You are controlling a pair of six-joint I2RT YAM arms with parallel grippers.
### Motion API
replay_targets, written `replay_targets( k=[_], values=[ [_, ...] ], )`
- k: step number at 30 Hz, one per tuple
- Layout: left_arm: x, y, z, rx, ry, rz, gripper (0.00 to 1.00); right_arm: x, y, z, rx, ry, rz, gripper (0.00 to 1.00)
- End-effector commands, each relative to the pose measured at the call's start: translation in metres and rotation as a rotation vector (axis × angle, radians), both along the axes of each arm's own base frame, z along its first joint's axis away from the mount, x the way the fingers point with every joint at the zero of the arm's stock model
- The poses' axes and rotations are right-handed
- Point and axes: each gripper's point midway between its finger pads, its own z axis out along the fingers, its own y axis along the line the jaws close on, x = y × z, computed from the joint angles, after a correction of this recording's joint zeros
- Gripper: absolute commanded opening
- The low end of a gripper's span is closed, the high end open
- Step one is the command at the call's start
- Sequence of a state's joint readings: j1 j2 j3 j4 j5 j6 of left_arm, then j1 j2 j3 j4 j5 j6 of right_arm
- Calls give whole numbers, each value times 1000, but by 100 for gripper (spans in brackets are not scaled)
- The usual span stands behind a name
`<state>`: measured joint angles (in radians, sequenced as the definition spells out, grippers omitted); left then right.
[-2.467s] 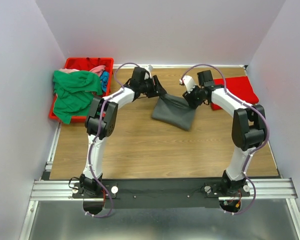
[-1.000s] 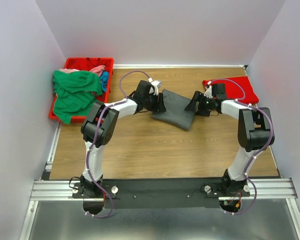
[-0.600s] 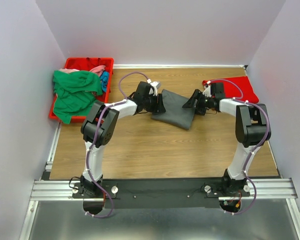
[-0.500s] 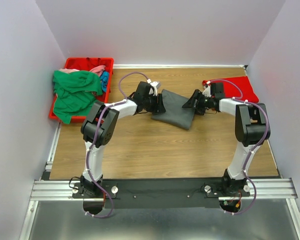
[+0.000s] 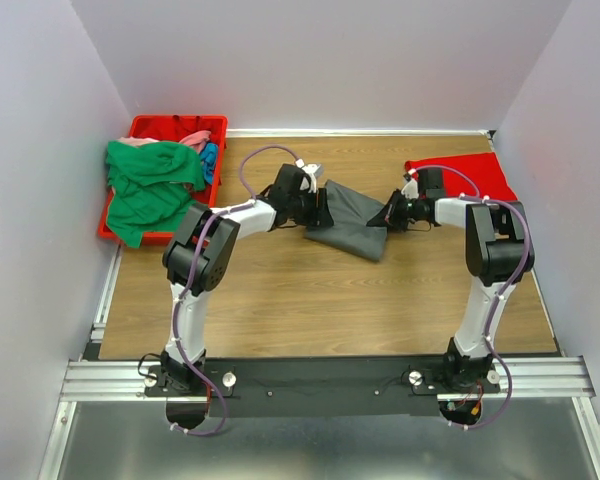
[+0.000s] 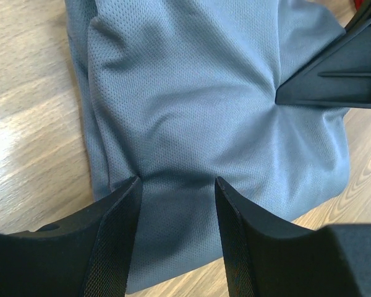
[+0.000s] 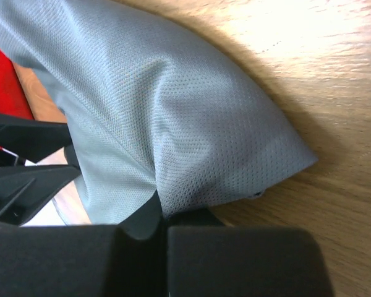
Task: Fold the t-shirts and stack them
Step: Neatly place the folded tshirt to the corner
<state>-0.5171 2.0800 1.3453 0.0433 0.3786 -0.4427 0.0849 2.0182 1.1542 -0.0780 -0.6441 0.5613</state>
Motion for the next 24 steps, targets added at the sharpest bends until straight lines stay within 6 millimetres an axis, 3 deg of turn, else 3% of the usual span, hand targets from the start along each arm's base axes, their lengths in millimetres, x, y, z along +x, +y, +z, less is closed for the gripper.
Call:
replay_targets(
  k=[1, 2, 3, 6, 7, 9, 11, 12, 13, 14, 15, 16, 17, 18, 19, 21, 22, 24],
  values=[
    [-6, 3, 17, -14, -28, -3, 59, -11, -3, -6, -17, 16, 53, 0],
    [-4, 4, 30, -25, -54, -1, 59, -10, -3, -6, -14, 15, 52, 1],
    [-4, 8, 56, -46, -106, 6, 60, -6, -5, 2, -20, -24, 72, 0],
    [-3, 33, 92, -40, -198, 42, 63, -3, -11, 9, -49, -66, 118, 0],
    [-4, 43, 127, -54, -271, 62, 63, 4, -10, 17, -52, -97, 141, 1],
    [-11, 71, 165, -36, -366, 90, 63, 2, -12, 21, -61, -116, 193, 0],
    [-21, 98, 177, 27, -397, 125, 63, 8, -13, 28, -87, -161, 243, 0],
    [-31, 115, 197, 53, -466, 139, 64, 6, -15, 31, -88, -161, 268, 0],
    [-38, 126, 203, 78, -493, 151, 64, 7, -15, 32, -101, -175, 289, 1],
    [-46, 141, 193, 130, -492, 184, 66, 8, -17, 34, -113, -184, 304, 0],
    [-59, 152, 215, 134, -568, 198, 68, 9, -19, 34, -136, -194, 319, 1],
    [-68, 160, 218, 143, -592, 212, 69, 9, -20, 35, -144, -202, 335, 0],
    [-76, 169, 203, 168, -582, 230, 70, 16, -22, 39, -164, -231, 346, 0],
    [-84, 174, 204, 164, -596, 242, 71, 14, -24, 38, -176, -216, 358, 0],
    [-96, 179, 219, 140, -647, 255, 72, 16, -26, 40, -196, -233, 378, 0],
    [-108, 184, 210, 132, -659, 259, 72, 22, -31, 48, -238, -257, 402, 0],
    [-117, 188, 219, 109, -693, 273, 72, 25, -34, 49, -263, -261, 404, 0],
    [-124, 193, 216, 93, -709, 294, 73, 30, -39, 59, -304, -290, 433, 0]
  ],
)
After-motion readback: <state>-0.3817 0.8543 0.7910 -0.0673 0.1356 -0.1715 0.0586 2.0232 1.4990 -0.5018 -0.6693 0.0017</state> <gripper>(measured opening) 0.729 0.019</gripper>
